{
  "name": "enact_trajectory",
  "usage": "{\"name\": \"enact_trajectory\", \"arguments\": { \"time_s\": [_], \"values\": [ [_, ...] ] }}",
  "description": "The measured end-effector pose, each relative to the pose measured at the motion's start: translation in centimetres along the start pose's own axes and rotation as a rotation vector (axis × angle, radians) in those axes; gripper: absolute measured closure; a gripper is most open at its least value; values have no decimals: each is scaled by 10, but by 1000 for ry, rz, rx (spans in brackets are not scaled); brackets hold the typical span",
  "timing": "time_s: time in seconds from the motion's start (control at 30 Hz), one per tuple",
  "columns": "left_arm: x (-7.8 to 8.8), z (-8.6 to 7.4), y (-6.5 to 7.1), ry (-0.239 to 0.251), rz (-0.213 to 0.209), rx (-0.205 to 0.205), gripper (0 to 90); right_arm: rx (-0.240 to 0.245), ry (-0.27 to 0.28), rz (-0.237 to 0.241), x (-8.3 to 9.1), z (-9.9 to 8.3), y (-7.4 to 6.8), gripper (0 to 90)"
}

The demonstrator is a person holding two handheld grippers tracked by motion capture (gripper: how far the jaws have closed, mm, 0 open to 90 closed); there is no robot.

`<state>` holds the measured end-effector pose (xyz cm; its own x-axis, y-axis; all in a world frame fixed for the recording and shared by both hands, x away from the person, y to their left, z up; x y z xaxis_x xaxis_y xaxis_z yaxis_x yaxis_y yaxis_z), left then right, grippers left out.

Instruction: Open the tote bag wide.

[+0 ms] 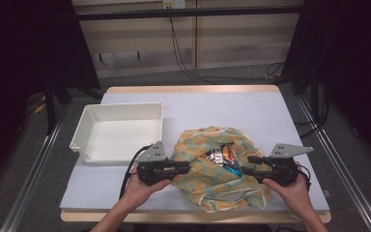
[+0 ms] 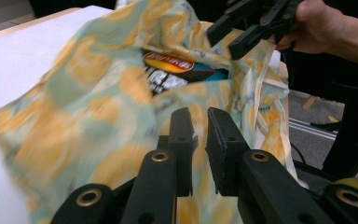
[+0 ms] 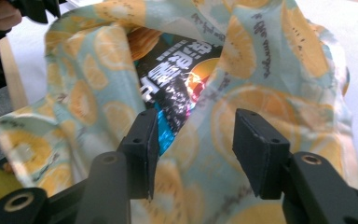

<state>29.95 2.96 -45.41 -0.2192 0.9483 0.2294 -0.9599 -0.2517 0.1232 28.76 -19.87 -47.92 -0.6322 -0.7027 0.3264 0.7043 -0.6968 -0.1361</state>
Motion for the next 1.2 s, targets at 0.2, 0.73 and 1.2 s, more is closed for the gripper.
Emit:
{"name": "enact_trajectory", "arguments": {
  "time_s": [0.2,0.73,1.2],
  "values": [
    [-40,8,-8,-3,-25,26,667,21,-34,-15,-14,-6,2,461],
    [-63,-35,18,-261,-131,-136,857,31,-85,-81,-10,-23,12,835],
    [-45,-49,46,-266,-282,-128,899,-40,-106,-212,25,-46,51,900]
  ]
}}
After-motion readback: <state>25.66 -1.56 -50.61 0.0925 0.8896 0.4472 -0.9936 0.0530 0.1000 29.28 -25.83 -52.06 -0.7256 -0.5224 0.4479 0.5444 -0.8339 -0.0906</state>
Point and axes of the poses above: each handheld gripper's, and its own axes: x roughly backward along the jaws, z roughly out of its top, y roughly to its right, the point moved 9 cm from there along -x, roughly forward along the jaws, and after that the axes turned 13 degrees about y, right-handed, at the moved point
